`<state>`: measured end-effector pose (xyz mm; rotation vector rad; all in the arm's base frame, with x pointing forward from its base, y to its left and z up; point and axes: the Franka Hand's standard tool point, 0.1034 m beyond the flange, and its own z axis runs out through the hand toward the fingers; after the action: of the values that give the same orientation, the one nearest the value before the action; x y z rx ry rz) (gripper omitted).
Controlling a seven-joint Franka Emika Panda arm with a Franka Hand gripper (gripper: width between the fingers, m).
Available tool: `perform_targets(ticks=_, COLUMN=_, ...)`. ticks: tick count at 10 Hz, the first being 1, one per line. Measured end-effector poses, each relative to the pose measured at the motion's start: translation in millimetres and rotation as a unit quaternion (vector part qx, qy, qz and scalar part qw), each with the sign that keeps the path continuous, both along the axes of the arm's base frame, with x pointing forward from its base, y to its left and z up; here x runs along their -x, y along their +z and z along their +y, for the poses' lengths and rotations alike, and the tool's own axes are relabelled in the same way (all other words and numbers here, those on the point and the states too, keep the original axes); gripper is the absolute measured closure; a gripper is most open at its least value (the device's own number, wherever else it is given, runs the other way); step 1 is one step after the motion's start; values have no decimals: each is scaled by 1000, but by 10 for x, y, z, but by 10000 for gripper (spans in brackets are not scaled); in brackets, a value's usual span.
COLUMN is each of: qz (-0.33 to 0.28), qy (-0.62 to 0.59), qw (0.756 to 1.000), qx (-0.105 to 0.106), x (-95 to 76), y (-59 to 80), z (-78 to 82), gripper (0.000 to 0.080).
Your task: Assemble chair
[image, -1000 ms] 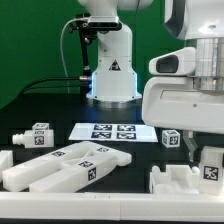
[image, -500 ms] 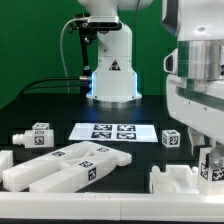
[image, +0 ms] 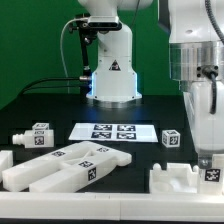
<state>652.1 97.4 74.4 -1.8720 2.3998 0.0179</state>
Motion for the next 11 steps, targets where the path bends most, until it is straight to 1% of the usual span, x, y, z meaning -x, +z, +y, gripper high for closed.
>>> perform_targets(ticks=1, qz=1, qy=-2, qw=1000, qx=1, x=4, y=0, z=-10, gripper=515)
perform_targets(ticks=2, qz=1, qy=0, qw=1000, qx=1, x=4, y=-5, z=-9, gripper=452)
perform_targets(ticks=3, qz=1, qy=0, qw=1000, qx=1, x=5, y=-9, z=-9, gripper=452)
perform_targets(ticks=4, qz=0, qy=4, qw=1000, qx=2, x=0, y=-1, z=-27, gripper=229)
perform_targets(ticks=5, qz=-11, qy=32, qw=999, qx=5, x=-12, y=68, z=-135, gripper=229)
perform_targets(ticks=6, qz=-19, qy=36, qw=999, qx=5, x=14, y=151, z=-227, gripper=174)
perform_targets(ticks=7, qz=-19, qy=37, qw=999, qx=5, x=37, y=170, z=-232, gripper=155)
perform_targets(ticks=11, qz=-18, qy=46, qw=999, qx=6, x=45, y=142, z=-218, gripper=151)
